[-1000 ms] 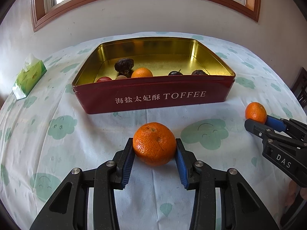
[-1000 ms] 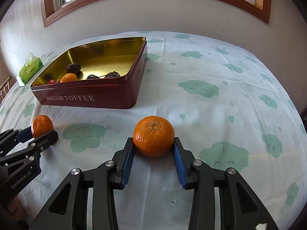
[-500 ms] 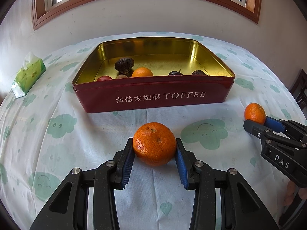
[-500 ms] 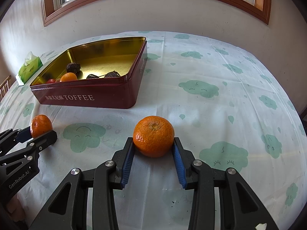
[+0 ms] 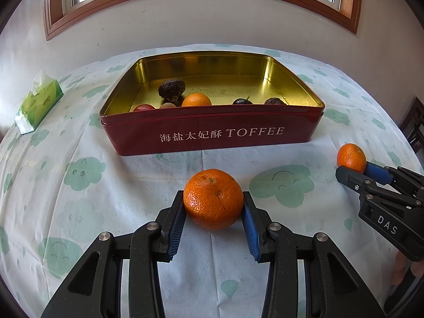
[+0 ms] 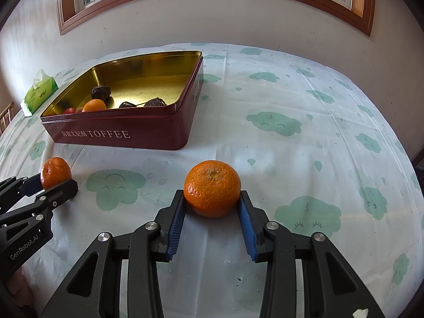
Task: Organize fruits
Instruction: 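Carry both mandarins over the TOFFEE tin with both tools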
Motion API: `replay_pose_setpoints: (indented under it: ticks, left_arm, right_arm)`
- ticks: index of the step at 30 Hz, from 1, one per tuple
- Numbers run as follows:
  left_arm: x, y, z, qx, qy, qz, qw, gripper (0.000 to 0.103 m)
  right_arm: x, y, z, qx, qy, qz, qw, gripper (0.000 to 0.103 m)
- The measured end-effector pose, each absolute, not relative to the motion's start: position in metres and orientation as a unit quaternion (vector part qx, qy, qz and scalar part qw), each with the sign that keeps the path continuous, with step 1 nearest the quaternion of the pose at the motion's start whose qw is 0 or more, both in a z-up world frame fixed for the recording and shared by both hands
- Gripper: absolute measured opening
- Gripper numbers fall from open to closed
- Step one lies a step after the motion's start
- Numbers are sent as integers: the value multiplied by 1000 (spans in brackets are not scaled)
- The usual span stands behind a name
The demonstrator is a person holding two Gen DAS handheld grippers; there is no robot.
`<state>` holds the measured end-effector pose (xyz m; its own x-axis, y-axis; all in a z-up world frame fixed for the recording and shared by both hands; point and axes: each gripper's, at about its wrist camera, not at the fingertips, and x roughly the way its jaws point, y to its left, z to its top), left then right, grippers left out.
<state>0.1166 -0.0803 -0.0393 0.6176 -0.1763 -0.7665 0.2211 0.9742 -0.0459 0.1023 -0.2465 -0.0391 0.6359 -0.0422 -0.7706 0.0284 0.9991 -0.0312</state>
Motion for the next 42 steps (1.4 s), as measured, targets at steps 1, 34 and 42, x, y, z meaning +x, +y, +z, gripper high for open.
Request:
replay_pose_setpoints:
  ticks: [1, 34, 42]
  left_arm:
    - [116, -81, -39, 26, 423, -111, 899, 42]
    - [101, -52, -12, 8, 408, -87, 909, 42]
    - [107, -38, 8, 6, 386, -81, 919, 42]
  right_arm:
    - [102, -246, -39, -8, 426, -20, 904, 36]
    - [76, -213, -9, -20, 404, 19, 914, 36]
    - [79, -200, 10, -27, 385, 38, 922, 36]
